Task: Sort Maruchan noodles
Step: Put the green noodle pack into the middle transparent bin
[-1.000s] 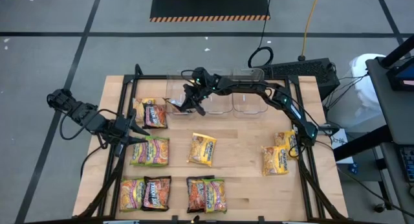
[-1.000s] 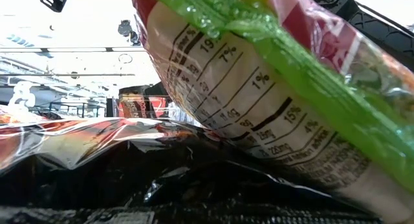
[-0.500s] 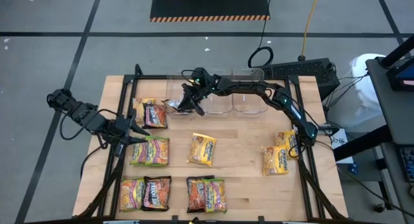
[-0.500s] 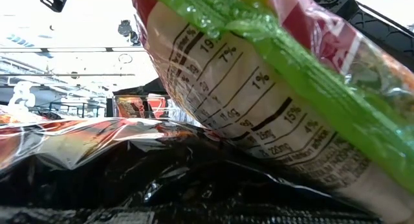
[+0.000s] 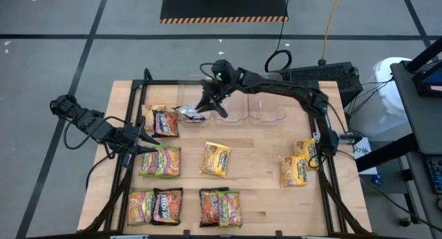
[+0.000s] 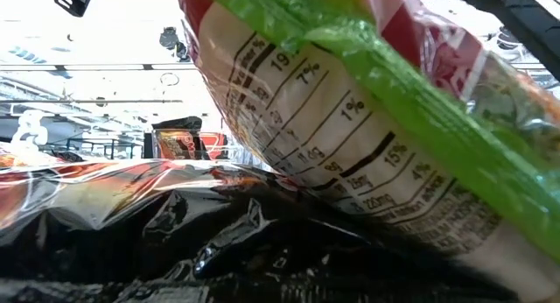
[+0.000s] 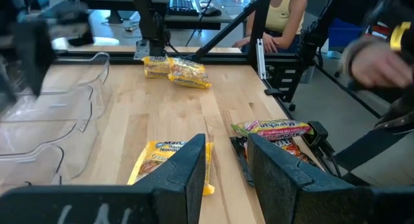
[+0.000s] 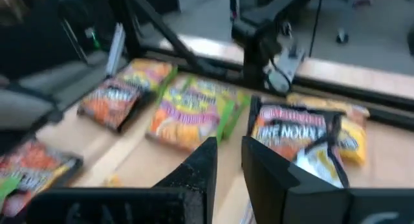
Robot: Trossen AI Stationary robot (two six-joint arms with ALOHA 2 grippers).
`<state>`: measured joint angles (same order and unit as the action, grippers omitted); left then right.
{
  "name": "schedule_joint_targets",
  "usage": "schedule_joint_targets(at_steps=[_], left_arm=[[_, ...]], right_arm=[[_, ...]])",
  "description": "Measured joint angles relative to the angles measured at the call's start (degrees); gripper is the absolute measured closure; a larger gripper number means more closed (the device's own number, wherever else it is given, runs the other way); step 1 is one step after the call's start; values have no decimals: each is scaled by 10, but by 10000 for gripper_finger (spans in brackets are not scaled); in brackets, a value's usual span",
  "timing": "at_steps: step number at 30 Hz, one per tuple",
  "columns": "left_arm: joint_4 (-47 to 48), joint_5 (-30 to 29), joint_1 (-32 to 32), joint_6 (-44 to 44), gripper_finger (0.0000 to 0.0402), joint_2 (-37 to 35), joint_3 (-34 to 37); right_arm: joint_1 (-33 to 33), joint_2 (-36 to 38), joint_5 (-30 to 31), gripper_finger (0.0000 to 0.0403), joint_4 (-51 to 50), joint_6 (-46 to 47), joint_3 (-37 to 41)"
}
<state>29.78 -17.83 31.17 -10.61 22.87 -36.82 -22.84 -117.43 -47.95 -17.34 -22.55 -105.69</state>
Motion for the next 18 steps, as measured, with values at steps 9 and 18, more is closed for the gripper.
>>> schedule_joint_targets(at_steps=[9, 18], left_arm=[[0, 18, 0, -4, 279, 0, 0], [-1, 19, 0, -41, 279, 1, 0]], right_arm=[[49, 153, 239, 335, -298, -62, 0], [116, 233, 342, 335, -434, 5, 0]])
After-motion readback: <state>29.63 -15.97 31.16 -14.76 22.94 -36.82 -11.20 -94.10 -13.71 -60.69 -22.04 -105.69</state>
